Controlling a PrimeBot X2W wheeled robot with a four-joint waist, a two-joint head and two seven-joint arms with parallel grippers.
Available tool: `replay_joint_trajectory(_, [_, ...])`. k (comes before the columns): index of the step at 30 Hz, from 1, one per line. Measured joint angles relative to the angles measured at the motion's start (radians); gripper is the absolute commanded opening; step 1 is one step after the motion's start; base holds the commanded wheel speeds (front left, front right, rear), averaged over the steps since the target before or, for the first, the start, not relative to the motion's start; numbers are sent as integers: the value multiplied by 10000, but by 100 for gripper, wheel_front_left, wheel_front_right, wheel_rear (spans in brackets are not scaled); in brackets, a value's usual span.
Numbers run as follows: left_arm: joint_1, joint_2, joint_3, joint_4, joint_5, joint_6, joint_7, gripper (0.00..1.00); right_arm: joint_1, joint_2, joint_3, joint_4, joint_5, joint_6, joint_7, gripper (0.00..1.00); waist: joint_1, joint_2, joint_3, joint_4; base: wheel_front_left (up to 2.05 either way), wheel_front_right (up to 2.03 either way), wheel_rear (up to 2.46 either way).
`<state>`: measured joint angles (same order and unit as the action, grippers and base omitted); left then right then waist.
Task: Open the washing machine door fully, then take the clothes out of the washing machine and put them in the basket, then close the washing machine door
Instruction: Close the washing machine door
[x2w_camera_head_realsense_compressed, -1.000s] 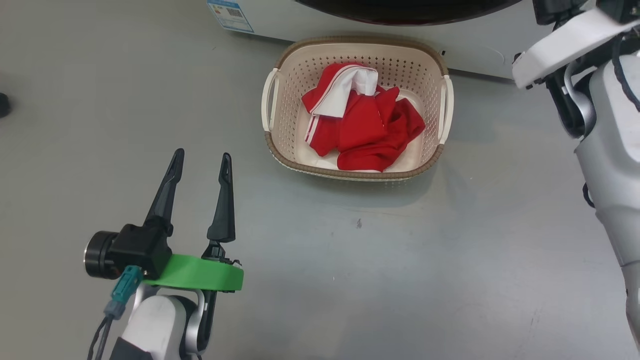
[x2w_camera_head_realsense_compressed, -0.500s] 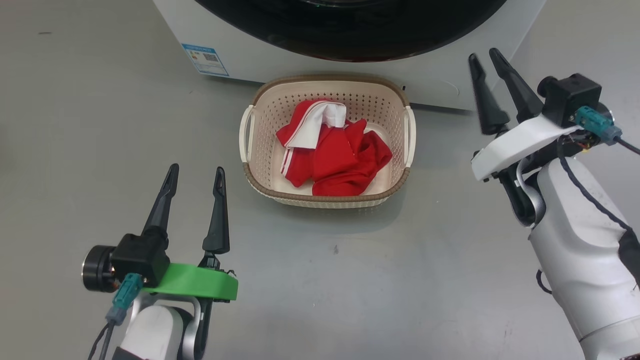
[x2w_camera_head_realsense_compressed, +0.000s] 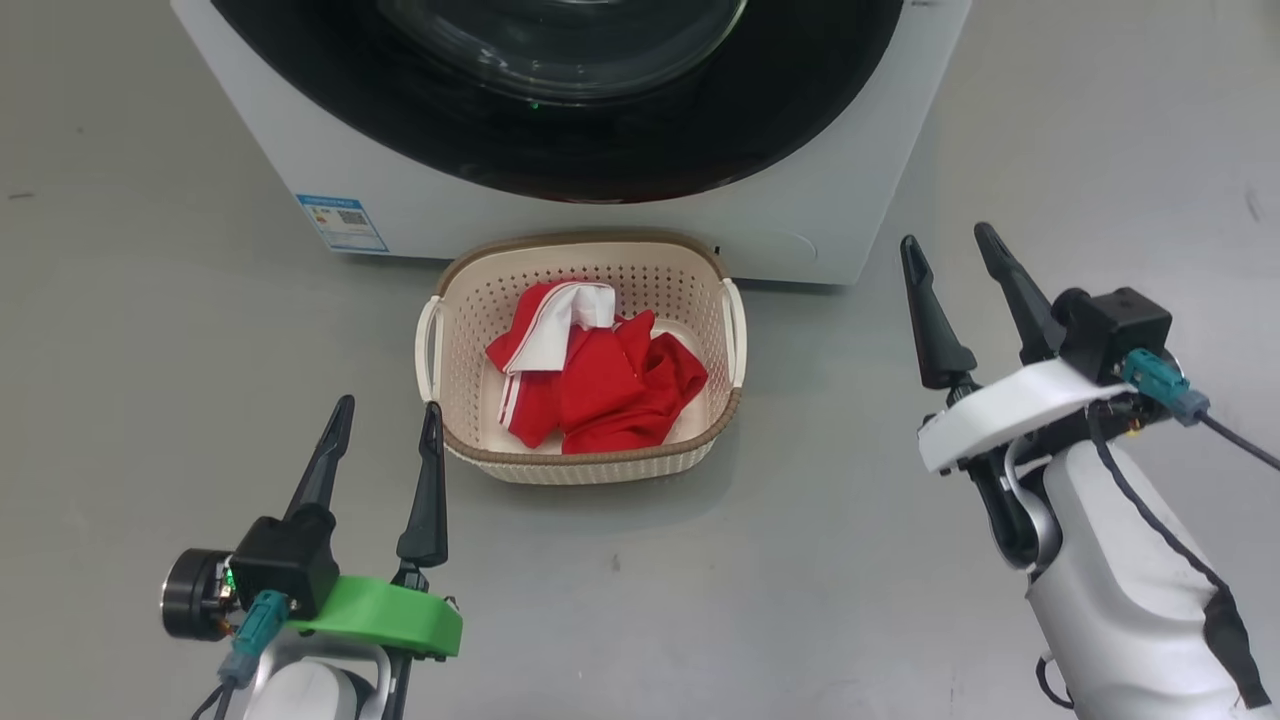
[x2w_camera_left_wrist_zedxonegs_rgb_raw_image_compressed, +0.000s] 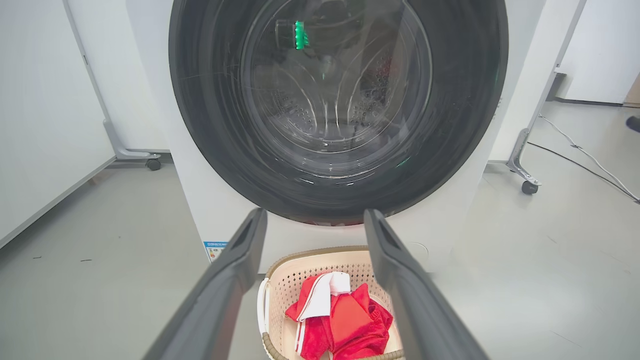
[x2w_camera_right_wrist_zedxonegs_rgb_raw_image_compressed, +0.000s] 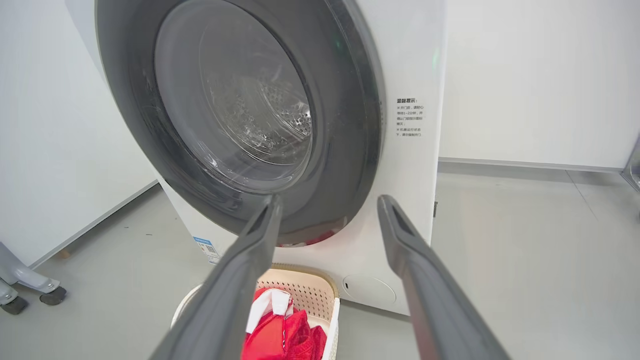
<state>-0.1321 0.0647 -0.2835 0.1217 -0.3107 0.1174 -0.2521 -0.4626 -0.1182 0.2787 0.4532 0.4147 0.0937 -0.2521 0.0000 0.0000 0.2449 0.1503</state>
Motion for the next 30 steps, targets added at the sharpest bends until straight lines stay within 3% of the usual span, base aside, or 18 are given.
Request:
replay_joint_trajectory(17, [1034,153,-73,190,-46,-10,236,100,2663,176,-211,-1012,-46,-347,0,100,0,0,-1433,-1067,0,0,0])
replay_joint_trajectory(30, [1459,217,-104,-4,-77,-10,504,100,3940,253,-115,-1647,-167,-474,0,100,0,0,-2010,-1460,0,0,0])
